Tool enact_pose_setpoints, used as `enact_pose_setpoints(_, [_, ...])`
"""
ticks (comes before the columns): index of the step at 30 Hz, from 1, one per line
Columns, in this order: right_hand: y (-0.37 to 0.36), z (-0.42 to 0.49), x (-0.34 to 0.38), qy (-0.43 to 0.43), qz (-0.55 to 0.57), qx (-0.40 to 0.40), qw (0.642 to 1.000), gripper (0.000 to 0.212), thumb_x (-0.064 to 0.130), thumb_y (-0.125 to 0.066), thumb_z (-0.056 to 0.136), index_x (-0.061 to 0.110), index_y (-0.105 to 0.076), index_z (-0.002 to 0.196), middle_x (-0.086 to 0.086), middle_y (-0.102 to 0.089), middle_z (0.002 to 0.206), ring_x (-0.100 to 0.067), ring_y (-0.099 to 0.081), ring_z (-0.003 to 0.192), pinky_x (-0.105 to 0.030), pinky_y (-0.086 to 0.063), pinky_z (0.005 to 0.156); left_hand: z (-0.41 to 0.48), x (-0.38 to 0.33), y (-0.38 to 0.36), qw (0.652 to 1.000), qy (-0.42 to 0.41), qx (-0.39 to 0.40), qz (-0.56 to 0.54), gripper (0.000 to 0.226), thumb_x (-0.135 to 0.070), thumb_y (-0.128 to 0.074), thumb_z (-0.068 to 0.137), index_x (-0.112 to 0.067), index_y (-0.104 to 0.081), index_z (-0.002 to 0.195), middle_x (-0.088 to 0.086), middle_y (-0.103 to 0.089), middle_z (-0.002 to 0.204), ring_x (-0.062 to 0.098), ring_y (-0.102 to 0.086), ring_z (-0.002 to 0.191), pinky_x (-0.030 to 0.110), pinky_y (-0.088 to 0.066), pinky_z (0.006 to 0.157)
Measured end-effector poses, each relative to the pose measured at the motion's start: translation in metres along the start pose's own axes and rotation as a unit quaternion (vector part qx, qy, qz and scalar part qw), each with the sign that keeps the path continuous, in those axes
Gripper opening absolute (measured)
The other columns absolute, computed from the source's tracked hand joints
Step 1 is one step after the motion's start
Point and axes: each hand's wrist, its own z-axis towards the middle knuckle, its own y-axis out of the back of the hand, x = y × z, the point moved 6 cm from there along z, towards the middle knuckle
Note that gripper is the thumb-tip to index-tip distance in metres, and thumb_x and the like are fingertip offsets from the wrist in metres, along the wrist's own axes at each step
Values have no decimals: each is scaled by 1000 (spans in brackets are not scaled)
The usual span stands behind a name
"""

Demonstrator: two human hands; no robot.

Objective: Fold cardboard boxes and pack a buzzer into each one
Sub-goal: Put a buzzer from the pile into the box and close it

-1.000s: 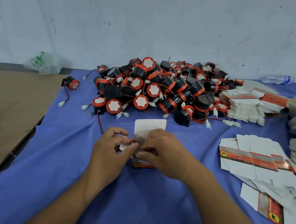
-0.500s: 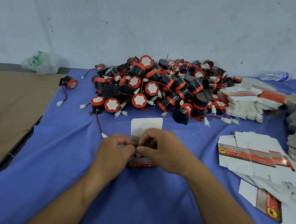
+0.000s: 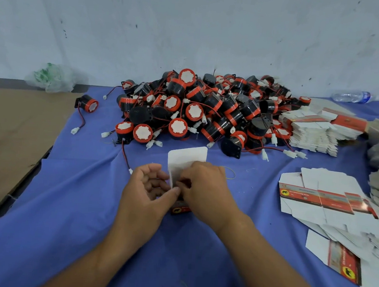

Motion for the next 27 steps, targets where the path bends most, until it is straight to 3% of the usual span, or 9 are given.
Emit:
enact_pose_setpoints(3, [-4,-2,-3,17,-56,82,995,17,28,-55,92,22,-71,95,5,-45,99,-19,-40,96,-35,-26,84,-9,-18,-9,980,-143,52,128,18,-18,-71,82,-17,-70,100,-7,-68,96,9,-65,88,17,-51,77])
enact_pose_setpoints(7, [-1,-8,-11,26,-37,180,983,23,24,-45,99,17,-67,97,-1,-45,112,-25,-39,103,-38,-31,94,-7,-22,-11,945,-215,48,243,24,-27,-64,87,-12,-76,101,-6,-66,105,9,-63,97,25,-51,85])
enact_pose_setpoints(10, [15,-9,-24,46,119,178,976,22,12,-50,100,11,-72,95,0,-62,111,-19,-54,102,-36,-43,91,-4,-17,-12,933,-215,68,281,37,-38,-52,88,-14,-76,104,-5,-61,105,14,-60,96,25,-50,81])
enact_pose_setpoints(13, [39,-4,-62,-50,261,58,962,20,19,-58,101,20,-73,114,13,-70,99,1,-63,81,-18,-49,69,-2,-14,-16,921,-227,67,311,37,-41,-50,88,-17,-77,97,-3,-55,105,13,-47,96,18,-38,85])
enact_pose_setpoints(16, [36,-8,-103,-177,228,19,957,20,29,-57,101,22,-63,119,9,-64,100,-6,-62,77,-18,-47,63,2,-9,-21,920,-199,45,336,29,-39,-55,85,-19,-75,88,4,-49,121,16,-37,110,29,-33,90])
enact_pose_setpoints(18, [23,-10,-110,-229,312,63,920,19,27,-56,102,11,-67,102,0,-66,81,-14,-60,65,-25,-48,58,7,0,-22,944,-128,75,296,15,-34,-57,82,-25,-68,85,-2,-46,126,15,-41,115,26,-34,90])
enact_pose_setpoints(21, [17,-9,-99,-207,507,70,834,27,22,-56,102,5,-71,89,-7,-67,72,-14,-59,60,-22,-49,55,9,8,-25,974,-48,104,197,2,-25,-61,85,-25,-60,87,-13,-58,102,6,-56,94,14,-42,74])
enact_pose_setpoints(25, [0,-7,-77,-130,359,109,918,10,27,-75,89,20,-70,83,4,-63,73,-9,-53,62,-24,-46,58,9,12,-22,989,-7,82,120,20,-13,-63,86,-28,-52,95,-12,-64,93,7,-61,82,15,-47,64])
enact_pose_setpoints(27, [-10,-6,-74,-159,321,91,929,29,28,-80,84,23,-60,104,7,-63,90,-8,-54,67,-25,-48,60,10,13,-21,994,9,93,50,41,-6,-61,89,-33,-41,113,-10,-67,109,13,-65,95,23,-53,71])
